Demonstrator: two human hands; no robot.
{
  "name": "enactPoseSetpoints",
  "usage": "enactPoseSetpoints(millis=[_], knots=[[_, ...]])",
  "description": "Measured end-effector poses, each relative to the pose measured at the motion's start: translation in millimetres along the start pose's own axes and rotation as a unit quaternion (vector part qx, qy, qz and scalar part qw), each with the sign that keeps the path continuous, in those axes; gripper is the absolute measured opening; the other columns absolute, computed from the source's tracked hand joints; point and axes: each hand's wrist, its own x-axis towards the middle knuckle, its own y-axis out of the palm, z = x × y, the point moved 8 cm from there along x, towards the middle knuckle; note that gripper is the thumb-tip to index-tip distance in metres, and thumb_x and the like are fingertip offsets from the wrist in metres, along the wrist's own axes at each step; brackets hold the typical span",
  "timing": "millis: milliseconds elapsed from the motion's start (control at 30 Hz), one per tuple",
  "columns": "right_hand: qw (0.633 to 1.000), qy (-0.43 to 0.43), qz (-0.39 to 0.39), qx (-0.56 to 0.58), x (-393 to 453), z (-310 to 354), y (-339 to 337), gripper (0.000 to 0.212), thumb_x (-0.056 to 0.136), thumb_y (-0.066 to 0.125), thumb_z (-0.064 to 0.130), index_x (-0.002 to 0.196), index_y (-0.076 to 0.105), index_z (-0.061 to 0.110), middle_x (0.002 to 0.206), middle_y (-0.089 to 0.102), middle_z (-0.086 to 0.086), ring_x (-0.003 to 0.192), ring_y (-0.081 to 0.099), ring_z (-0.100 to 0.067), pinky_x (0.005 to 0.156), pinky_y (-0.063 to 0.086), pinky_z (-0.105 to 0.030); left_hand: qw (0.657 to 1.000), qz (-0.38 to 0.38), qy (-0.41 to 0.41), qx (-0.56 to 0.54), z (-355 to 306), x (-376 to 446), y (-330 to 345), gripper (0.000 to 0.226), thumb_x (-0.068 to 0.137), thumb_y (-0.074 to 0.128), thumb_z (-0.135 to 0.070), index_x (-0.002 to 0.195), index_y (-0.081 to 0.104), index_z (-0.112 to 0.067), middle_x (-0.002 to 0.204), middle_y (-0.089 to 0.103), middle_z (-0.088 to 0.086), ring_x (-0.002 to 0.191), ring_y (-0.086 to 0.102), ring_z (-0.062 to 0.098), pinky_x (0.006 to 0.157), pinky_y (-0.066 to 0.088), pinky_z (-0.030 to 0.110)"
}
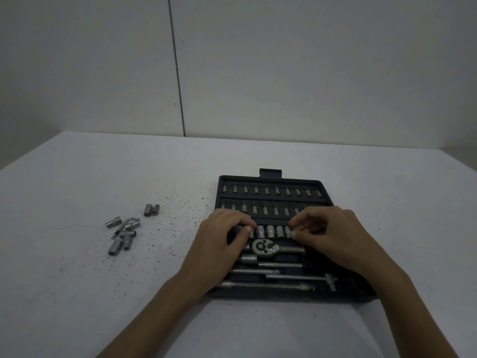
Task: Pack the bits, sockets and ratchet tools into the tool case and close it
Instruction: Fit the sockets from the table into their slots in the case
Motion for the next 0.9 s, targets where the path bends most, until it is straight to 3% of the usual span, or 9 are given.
enactPoseSetpoints(millis=[300,500,900], knots=[[1.000,-0.008,-0.008,-0.003,-0.7,4.1,3.1,0.014,0.072,0.081,0.023,0.081,0.070,0.022,0.072,0.069,0.009,0.067,0.063,0.004,0.062,0.047,-0.005,1.000,-0.002,0.003,0.008,-0.9,0.6,-0.3,0.019,0.084,0.053,-0.025,0.092,0.070,-0.019,0.092,0.066,-0.013,0.095,0.056,0.001,0.087,0.047,0.022],[1.000,-0.005,-0.010,-0.002,-1.8,4.3,3.9,0.019,0.070,0.081,0.033,0.079,0.067,0.022,0.069,0.068,0.006,0.066,0.062,-0.002,0.062,0.050,-0.010,1.000,-0.002,0.009,0.011,-1.8,0.0,-0.3,0.017,0.084,0.054,-0.024,0.091,0.070,-0.019,0.092,0.066,-0.012,0.095,0.055,0.000,0.086,0.045,0.018],[0.999,-0.005,-0.010,-0.031,-1.0,6.1,6.1,0.018,0.071,0.080,0.029,0.078,0.066,0.023,0.072,0.067,0.005,0.066,0.063,-0.006,0.059,0.047,-0.006,0.999,0.012,0.008,0.029,-2.4,-0.2,1.8,0.011,0.089,0.060,-0.017,0.095,0.067,-0.019,0.096,0.065,-0.009,0.098,0.053,0.003,0.089,0.043,0.021]])
